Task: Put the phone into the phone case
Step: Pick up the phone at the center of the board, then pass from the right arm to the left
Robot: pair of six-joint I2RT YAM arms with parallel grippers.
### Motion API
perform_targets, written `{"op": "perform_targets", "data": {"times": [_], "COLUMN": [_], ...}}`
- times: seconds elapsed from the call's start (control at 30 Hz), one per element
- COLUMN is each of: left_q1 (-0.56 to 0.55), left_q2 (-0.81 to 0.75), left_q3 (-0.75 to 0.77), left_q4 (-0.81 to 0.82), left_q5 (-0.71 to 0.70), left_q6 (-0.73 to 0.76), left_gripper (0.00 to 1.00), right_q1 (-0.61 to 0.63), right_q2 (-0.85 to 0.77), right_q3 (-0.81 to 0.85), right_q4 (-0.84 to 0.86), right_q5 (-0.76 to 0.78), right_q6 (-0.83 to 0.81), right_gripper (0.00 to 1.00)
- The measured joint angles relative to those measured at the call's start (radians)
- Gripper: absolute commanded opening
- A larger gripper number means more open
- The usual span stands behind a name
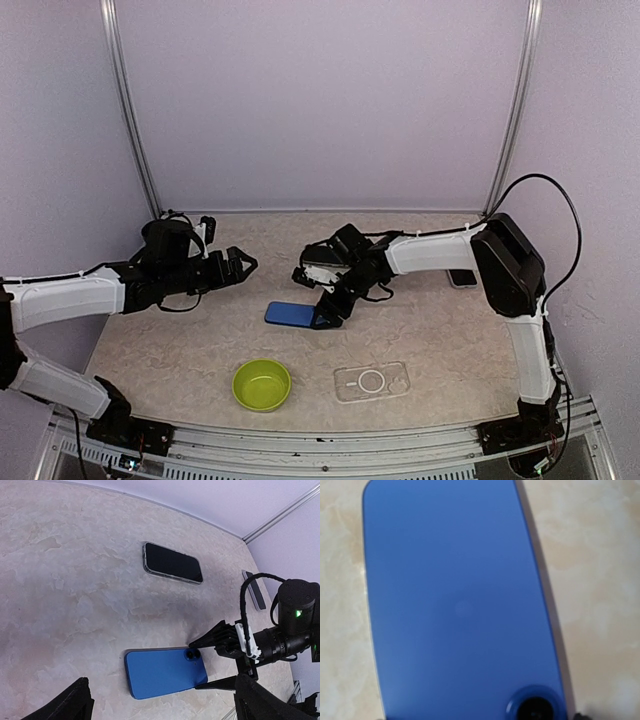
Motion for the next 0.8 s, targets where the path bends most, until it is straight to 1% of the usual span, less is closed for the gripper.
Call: {"op": "perform_targets", "data": {"times": [0.17, 0.37, 0.53, 0.8], "left_q1": [-0.017, -0.017, -0.017, -0.021], "left_q2": [0.056, 0.107, 0.194, 0.326], "left_q3": [0.016, 0.016, 0.016, 0.018], "left_q4": [-0.025, -0.02, 0.013, 0.047], "left_q5": [-0.018, -0.009, 0.054, 0.166], "left_q6": [0.03, 0.013, -0.043, -0.139], "left_gripper": [0.97, 0.97, 0.97, 0.97], "right_q1": [-0.014, -0.027, -0.03, -0.036], "right_q2": [0.0, 0.002, -0.016, -0.023], "right_q3": [0.003, 0.001, -0.048, -0.078], "right_q4": [-0.001, 0.006, 0.075, 0.13], "right_q5": [-0.032, -0.07, -0.073, -0.089], "right_q6": [0.041, 0.075, 0.092, 0.116], "right_gripper": [0.57, 0.57, 0.57, 0.56]}}
